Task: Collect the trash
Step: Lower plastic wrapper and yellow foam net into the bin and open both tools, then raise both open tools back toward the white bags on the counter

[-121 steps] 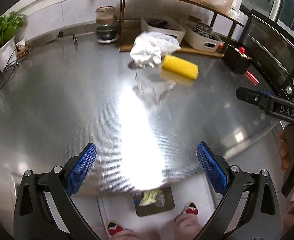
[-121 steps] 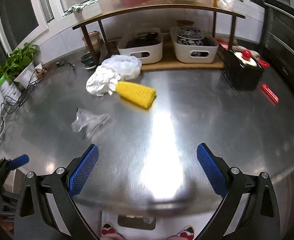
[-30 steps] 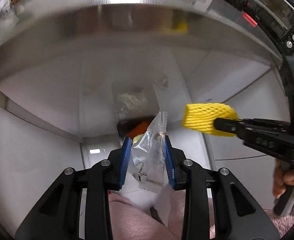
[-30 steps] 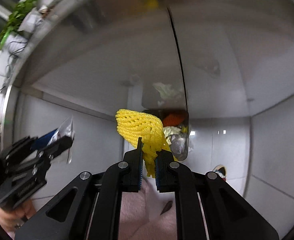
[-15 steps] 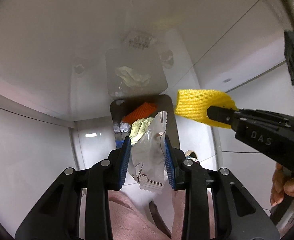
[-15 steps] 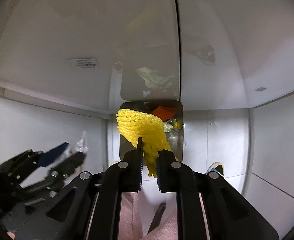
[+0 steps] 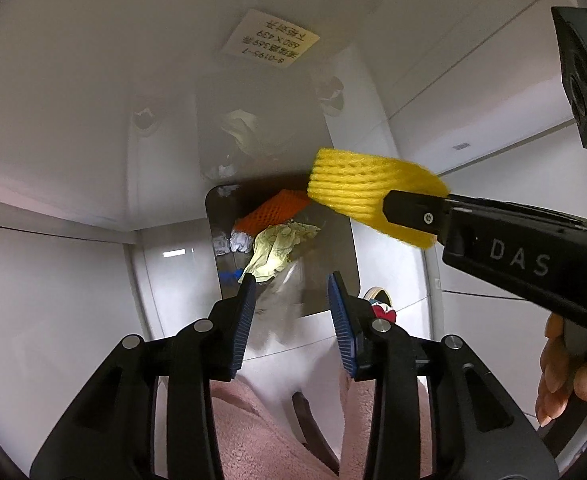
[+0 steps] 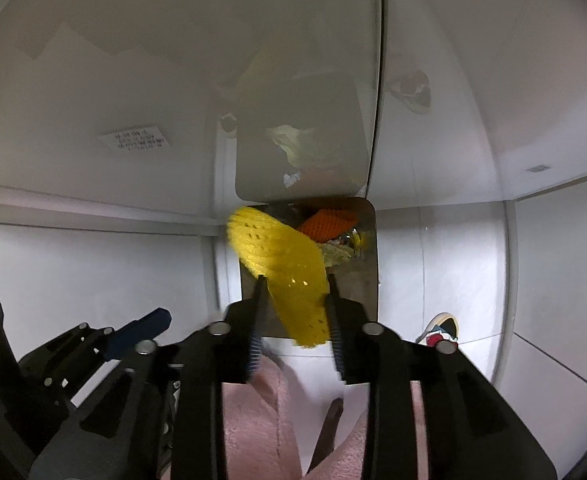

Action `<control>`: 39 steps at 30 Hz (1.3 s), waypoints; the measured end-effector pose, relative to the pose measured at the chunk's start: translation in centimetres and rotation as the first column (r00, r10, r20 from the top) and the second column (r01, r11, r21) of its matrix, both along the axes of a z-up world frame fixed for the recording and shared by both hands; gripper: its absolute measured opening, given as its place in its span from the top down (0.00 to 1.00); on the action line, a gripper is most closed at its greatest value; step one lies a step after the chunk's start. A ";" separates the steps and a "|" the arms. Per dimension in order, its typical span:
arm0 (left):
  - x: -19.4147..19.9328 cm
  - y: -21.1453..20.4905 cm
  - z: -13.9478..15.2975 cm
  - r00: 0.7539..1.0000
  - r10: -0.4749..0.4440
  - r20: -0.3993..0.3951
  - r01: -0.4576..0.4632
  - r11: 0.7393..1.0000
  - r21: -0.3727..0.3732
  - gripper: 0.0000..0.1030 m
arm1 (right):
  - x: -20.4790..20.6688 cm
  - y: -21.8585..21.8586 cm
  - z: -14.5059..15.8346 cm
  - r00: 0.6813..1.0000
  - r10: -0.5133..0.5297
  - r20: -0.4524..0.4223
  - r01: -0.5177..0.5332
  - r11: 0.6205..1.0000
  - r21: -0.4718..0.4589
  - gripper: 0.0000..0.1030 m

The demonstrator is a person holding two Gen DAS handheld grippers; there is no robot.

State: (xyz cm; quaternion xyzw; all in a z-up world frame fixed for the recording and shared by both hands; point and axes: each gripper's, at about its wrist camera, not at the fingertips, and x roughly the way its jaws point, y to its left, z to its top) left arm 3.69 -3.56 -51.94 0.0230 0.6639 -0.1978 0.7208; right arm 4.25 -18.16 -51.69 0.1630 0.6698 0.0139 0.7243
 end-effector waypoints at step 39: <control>7.0 2.7 31.9 0.882 0.060 0.467 -0.032 0.997 -0.068 0.09 | 6.0 -6.0 34.3 0.836 0.012 0.549 0.027 0.998 -0.063 0.03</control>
